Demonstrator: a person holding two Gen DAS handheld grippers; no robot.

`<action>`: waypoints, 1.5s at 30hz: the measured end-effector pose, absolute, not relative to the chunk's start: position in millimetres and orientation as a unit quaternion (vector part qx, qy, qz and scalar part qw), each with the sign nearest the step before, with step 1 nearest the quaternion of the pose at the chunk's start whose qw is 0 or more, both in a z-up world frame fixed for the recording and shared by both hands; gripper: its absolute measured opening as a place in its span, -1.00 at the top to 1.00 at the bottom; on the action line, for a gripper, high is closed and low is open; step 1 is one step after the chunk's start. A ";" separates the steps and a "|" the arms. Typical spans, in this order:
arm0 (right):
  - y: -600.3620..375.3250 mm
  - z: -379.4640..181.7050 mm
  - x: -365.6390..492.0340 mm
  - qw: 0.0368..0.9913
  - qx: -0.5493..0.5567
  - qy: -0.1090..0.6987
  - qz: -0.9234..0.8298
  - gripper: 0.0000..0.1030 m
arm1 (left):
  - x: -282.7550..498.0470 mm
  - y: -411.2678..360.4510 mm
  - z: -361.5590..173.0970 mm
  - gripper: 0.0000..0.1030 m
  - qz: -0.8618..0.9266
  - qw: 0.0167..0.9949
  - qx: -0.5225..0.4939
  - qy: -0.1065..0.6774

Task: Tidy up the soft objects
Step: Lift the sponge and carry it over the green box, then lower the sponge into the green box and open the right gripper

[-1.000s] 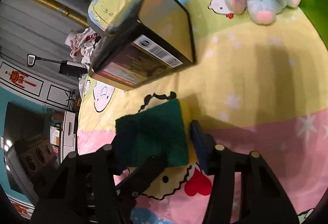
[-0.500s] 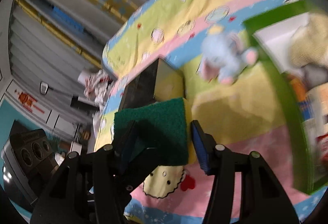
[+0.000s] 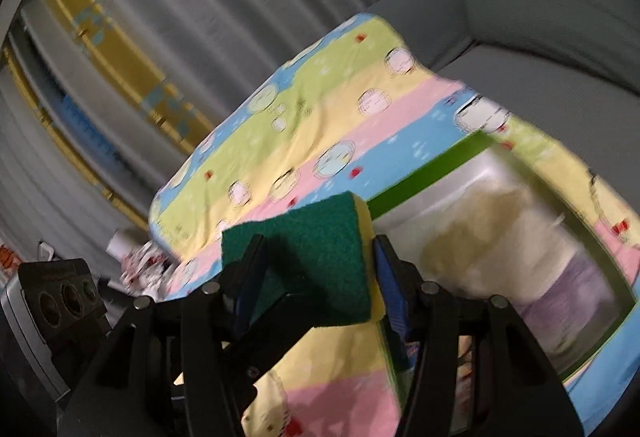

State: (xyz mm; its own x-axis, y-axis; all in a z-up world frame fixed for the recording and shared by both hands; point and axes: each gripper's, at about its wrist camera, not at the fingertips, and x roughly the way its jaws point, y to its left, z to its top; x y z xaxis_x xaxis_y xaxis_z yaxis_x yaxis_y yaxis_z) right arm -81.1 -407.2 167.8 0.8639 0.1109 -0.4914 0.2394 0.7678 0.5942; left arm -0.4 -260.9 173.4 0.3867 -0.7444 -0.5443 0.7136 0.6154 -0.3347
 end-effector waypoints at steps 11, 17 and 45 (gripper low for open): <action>-450.5 129.7 -67.0 0.877 0.379 0.278 -0.103 -0.03 | 22.6 -314.1 131.9 -0.38 -0.470 0.791 -0.021 0.391; -461.9 110.6 -60.9 0.863 0.383 0.304 -0.127 -0.03 | 29.5 -324.1 111.5 -0.38 -0.467 0.775 -0.026 0.426; -437.7 143.6 -98.6 0.886 0.300 0.276 -0.221 -0.83 | 0.6 -229.3 137.4 -0.63 -0.413 0.812 -0.061 0.408</action>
